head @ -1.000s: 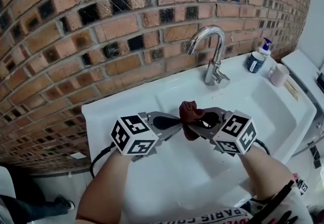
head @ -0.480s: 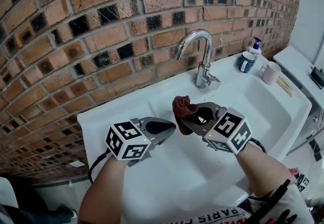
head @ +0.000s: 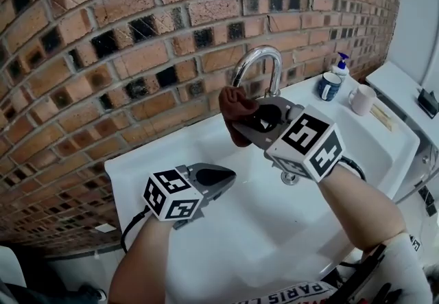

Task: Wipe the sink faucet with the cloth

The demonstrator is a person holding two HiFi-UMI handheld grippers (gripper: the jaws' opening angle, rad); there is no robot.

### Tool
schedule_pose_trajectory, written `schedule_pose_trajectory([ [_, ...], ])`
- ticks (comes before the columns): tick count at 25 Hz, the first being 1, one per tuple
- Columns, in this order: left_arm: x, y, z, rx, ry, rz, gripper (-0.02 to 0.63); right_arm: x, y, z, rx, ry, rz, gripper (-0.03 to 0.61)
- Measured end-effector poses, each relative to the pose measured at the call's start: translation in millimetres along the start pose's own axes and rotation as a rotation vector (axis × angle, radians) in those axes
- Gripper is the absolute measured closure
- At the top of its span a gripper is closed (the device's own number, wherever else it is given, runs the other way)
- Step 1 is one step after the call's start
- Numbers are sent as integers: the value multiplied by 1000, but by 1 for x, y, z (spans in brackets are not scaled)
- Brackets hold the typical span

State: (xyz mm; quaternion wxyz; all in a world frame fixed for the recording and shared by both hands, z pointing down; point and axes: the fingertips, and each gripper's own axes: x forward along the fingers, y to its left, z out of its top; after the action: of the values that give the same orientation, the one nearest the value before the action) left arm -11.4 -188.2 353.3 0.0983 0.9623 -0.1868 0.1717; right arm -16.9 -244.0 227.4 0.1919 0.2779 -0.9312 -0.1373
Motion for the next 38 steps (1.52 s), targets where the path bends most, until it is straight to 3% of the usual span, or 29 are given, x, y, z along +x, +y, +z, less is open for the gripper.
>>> schedule_pose_trajectory([
  [10, 0, 0, 0, -1, -1, 0, 614, -3, -32, 54, 15, -109, -66, 489],
  [38, -1, 0, 1, -1, 0, -1, 614, -5, -60, 67, -15, -116, -150, 486],
])
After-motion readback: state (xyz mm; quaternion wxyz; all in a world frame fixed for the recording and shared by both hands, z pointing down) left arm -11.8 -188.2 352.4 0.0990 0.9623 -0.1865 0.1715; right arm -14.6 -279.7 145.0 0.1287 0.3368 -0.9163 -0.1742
